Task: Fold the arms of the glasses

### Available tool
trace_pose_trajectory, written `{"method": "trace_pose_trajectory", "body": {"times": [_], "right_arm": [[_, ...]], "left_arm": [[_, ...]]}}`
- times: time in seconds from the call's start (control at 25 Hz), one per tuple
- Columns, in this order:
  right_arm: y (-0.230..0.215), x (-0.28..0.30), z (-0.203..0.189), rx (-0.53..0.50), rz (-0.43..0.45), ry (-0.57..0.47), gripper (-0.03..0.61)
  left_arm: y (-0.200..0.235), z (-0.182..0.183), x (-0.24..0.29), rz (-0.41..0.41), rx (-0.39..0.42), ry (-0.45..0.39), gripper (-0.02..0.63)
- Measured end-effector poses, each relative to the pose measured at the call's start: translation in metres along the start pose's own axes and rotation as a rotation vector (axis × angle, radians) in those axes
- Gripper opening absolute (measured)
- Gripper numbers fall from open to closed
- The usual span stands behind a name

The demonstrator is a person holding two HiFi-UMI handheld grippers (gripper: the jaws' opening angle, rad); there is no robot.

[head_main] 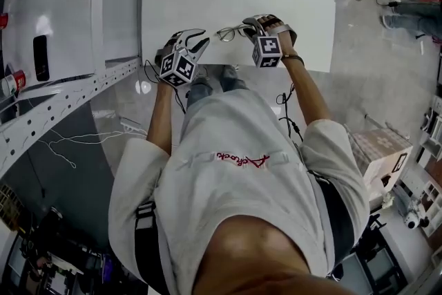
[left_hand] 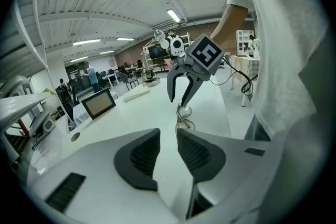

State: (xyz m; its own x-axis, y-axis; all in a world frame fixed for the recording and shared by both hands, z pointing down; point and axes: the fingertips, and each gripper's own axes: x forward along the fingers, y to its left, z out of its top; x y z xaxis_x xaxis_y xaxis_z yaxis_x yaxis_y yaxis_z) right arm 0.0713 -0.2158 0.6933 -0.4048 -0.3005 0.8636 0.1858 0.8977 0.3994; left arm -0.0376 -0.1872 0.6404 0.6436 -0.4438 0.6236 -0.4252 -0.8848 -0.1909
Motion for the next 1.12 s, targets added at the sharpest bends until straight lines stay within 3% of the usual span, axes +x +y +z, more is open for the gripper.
{"method": "trace_pose_trajectory", "body": {"times": [0.32, 0.52, 0.56, 0.76, 0.92, 1.12], "right_arm": [[0.004, -0.021, 0.005, 0.082, -0.077, 0.016, 0.118], [0.004, -0.040, 0.008, 0.124, -0.175, 0.031, 0.011], [0.005, -0.043, 0.010, 0.128, -0.182, 0.033, 0.006], [0.008, -0.058, 0.021, 0.167, -0.232, 0.045, 0.005], [0.005, -0.075, 0.038, 0.342, -0.307, -0.026, 0.005], [-0.009, -0.110, 0.069, 0.742, -0.427, -0.282, 0.005]], "left_arm": [[-0.001, 0.018, -0.010, 0.002, 0.041, -0.051, 0.126], [-0.003, 0.033, -0.015, 0.013, 0.086, -0.095, 0.062], [-0.004, 0.036, -0.016, 0.011, 0.099, -0.104, 0.034], [-0.013, 0.049, -0.019, -0.024, 0.140, -0.144, 0.030], [-0.018, 0.061, -0.029, -0.035, 0.083, -0.216, 0.029], [-0.012, 0.081, -0.048, -0.048, -0.081, -0.360, 0.029]]}}
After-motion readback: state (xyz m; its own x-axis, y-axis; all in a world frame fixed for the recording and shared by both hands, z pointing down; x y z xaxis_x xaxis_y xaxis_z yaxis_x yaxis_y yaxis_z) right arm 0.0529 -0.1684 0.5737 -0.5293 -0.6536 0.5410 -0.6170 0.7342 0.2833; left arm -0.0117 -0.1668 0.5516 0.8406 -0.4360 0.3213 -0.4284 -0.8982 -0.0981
